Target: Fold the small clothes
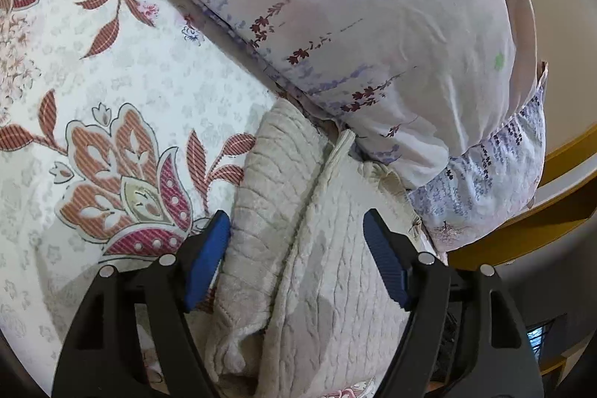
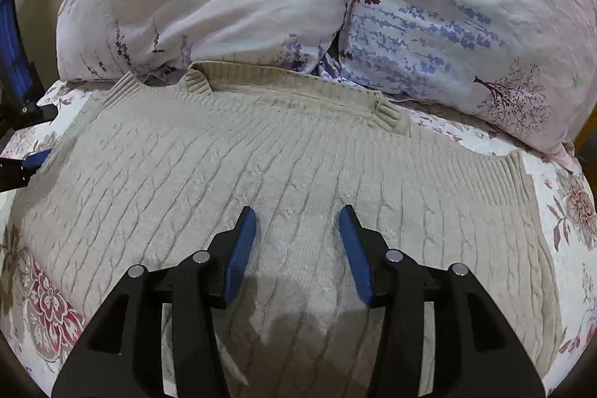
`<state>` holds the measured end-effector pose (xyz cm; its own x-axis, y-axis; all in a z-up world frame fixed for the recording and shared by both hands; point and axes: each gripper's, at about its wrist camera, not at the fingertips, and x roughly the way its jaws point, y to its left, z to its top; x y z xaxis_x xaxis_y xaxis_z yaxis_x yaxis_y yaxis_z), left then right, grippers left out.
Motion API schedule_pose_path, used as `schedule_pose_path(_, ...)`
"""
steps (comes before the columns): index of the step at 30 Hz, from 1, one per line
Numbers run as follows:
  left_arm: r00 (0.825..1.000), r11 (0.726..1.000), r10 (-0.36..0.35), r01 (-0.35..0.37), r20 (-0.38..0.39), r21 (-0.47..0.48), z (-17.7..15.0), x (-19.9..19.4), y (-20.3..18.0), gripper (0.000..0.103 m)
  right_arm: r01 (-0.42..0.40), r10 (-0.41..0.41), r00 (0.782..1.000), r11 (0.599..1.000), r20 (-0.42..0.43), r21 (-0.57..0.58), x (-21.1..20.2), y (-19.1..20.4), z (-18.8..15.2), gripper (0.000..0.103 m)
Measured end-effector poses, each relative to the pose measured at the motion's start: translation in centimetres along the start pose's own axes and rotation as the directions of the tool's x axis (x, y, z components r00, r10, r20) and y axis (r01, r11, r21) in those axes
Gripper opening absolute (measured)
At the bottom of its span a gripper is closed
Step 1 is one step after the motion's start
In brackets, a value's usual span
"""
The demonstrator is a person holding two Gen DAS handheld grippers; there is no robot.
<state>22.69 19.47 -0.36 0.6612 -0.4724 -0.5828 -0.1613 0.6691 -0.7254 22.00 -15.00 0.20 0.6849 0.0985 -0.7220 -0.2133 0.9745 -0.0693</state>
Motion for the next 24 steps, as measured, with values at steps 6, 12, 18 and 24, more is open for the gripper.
schedule_pose_path(6, 1.0, 1.0, -0.003, 0.003, -0.006, 0.012, -0.1, 0.6, -0.5, 0.074, -0.007, 0.007, 1.0, 1.0, 0.005, 0.003, 0.0, -0.3, -0.1, 0.049)
schedule_pose_path(12, 1.0, 1.0, -0.017, 0.017, -0.018, 0.023, -0.5, 1.2, -0.9, 0.069, -0.017, 0.017, 1.0, 1.0, 0.004, 0.011, -0.1, -0.1, -0.1, 0.05)
schedule_pose_path(18, 0.999, 1.0, -0.019, 0.02, -0.032, 0.023, -0.8, 1.9, -1.0, 0.055, -0.02, 0.02, 1.0, 1.0, 0.007, 0.012, 0.0, -0.1, -0.2, 0.05)
schedule_pose_path(24, 0.998, 0.999, -0.007, 0.009, -0.066, 0.04, -1.0, 2.5, -1.5, 0.022, -0.021, 0.021, 1.0, 1.0, 0.006, 0.014, 0.1, 0.1, -0.2, 0.05)
